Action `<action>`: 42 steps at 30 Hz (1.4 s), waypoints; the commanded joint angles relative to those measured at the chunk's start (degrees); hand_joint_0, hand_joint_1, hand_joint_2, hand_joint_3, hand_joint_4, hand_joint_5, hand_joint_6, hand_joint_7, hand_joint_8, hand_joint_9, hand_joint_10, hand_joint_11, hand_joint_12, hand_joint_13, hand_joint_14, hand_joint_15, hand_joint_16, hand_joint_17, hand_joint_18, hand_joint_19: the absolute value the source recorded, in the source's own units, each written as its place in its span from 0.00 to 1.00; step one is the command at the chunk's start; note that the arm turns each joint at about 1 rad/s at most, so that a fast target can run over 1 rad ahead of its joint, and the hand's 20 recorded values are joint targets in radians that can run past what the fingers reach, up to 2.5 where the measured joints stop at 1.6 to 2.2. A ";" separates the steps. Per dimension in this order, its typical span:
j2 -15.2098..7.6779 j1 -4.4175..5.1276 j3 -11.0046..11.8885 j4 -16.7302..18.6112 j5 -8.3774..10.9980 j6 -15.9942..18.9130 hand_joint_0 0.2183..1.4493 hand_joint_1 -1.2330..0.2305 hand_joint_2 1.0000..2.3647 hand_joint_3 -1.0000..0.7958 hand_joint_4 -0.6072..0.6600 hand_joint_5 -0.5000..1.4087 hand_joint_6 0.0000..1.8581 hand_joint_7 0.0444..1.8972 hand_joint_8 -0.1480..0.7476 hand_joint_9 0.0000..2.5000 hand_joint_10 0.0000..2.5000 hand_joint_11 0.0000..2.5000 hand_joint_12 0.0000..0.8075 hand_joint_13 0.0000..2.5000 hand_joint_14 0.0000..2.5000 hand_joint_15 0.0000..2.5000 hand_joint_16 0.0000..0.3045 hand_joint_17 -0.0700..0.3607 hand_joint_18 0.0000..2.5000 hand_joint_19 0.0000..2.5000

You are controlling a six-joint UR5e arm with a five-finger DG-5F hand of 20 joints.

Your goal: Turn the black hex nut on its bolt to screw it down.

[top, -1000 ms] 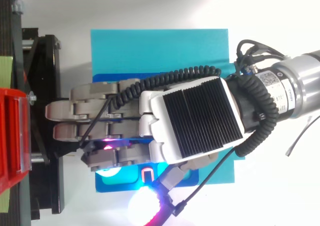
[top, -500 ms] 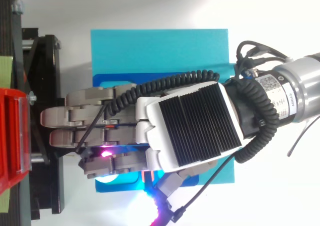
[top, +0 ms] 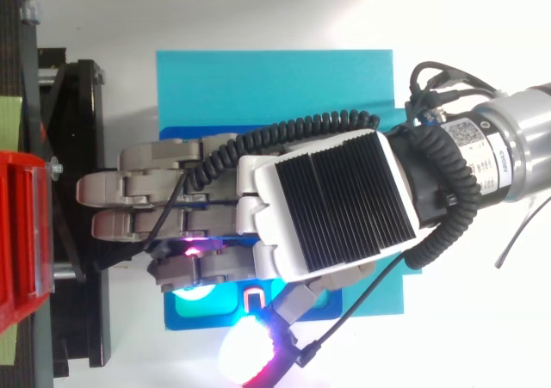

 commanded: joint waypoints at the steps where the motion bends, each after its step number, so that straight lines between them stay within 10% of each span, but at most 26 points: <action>1: 0.00 -0.08 -0.08 -0.02 -0.09 0.00 0.24 0.60 0.00 0.28 0.66 0.18 0.41 0.59 0.46 0.13 0.00 0.00 0.41 0.04 0.00 0.00 0.15 0.41 0.07 0.05; 42: 0.00 -1.66 0.01 0.16 -2.64 -0.09 0.24 0.60 0.00 0.28 0.68 0.18 0.44 0.58 0.47 0.13 0.00 0.00 0.42 0.04 0.00 0.00 0.15 0.41 0.07 0.05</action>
